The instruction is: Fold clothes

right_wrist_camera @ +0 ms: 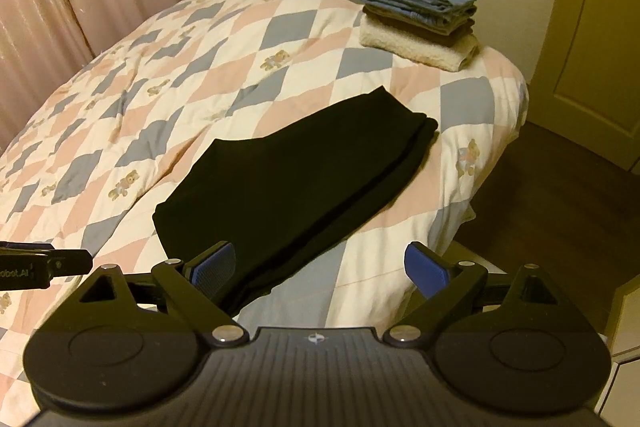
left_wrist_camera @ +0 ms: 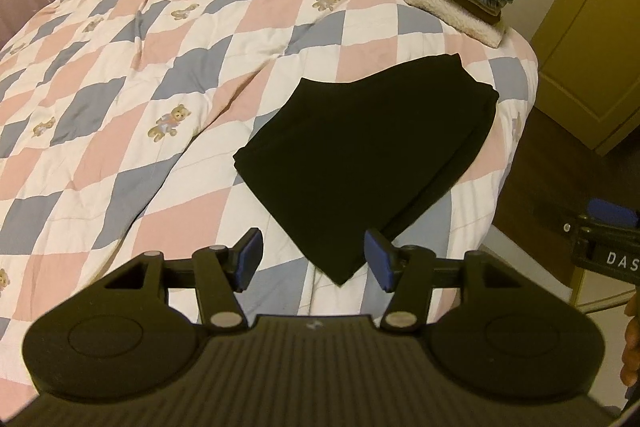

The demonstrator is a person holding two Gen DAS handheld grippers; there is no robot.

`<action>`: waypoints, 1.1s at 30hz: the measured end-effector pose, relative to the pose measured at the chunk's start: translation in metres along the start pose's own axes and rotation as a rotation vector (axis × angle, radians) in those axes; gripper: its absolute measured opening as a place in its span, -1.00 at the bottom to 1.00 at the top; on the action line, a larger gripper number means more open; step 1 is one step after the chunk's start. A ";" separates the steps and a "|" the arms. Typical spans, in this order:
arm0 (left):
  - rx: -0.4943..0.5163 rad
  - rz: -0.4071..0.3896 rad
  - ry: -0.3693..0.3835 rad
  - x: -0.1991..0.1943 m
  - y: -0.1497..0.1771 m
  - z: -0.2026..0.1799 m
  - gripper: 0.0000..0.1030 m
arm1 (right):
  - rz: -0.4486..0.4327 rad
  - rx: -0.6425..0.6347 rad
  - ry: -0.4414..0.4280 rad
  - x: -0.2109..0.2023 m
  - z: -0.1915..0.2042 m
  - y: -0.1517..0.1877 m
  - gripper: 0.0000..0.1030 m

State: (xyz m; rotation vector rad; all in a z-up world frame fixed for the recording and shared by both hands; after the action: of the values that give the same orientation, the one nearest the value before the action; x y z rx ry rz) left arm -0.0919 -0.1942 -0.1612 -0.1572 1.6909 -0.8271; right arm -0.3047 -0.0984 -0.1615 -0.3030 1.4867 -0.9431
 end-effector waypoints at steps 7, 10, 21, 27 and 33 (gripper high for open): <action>0.048 -0.012 -0.001 0.018 0.009 0.014 0.06 | 0.032 -0.019 0.004 0.012 0.009 0.008 0.84; 0.224 -0.077 -0.022 0.037 0.025 0.022 0.06 | 0.054 -0.050 0.008 0.019 0.017 0.017 0.85; 1.416 -0.319 -0.065 0.143 0.106 0.044 0.06 | 0.043 -0.534 -0.035 0.071 0.109 0.089 0.83; 2.006 -0.432 0.042 0.210 0.139 0.073 0.07 | 0.006 -0.881 -0.072 0.119 0.180 0.144 0.75; 2.226 -0.569 0.107 0.247 0.142 0.094 0.13 | -0.024 -1.121 0.078 0.167 0.209 0.193 0.74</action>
State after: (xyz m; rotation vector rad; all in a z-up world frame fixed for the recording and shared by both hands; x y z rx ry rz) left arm -0.0375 -0.2571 -0.4496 0.9610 -0.0210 -2.5909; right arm -0.0758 -0.1687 -0.3885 -1.0897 1.9672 -0.0390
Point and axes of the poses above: each gripper's, at about its wrist camera, not at the fingertips, and x roughly the way its jaws point, z to its left, y to its underside, the point moved 3 cm from there along x, roughly the way its jaws point, and after that the axes turned 9 degrees about -z, right-handed, at the moved point
